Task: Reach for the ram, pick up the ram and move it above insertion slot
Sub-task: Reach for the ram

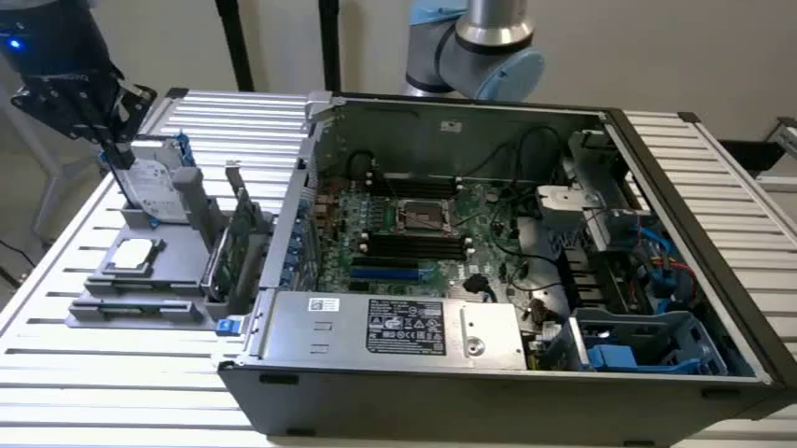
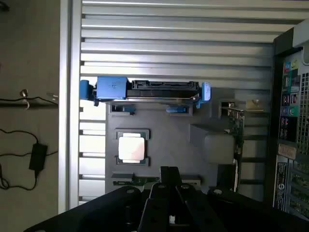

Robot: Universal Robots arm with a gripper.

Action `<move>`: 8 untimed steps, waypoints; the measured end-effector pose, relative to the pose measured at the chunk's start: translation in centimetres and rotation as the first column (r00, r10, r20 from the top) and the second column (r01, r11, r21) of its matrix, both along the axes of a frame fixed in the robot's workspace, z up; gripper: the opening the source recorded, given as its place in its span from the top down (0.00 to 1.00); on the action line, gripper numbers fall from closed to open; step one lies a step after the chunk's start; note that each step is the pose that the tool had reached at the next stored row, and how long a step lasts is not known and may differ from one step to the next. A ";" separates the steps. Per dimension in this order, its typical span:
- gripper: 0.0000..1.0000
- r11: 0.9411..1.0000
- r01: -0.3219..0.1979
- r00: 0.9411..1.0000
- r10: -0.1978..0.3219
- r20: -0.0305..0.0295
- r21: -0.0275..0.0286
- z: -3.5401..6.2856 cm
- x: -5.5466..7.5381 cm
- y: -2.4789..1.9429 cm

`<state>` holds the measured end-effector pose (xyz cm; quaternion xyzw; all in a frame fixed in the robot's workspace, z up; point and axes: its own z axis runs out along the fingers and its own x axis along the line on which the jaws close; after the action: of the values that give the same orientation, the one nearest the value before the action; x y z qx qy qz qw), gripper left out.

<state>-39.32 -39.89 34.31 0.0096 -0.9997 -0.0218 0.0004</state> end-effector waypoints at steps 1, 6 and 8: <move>0.89 1.000 0.000 1.000 0.000 0.000 0.000 0.00 0.0 0.00; 0.89 1.000 0.000 1.000 0.000 0.000 0.001 0.00 0.0 0.00; 0.89 1.000 0.000 1.000 0.000 0.000 0.001 0.00 0.0 0.00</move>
<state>-39.31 -39.89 34.31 0.0096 -0.9997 -0.0223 0.0004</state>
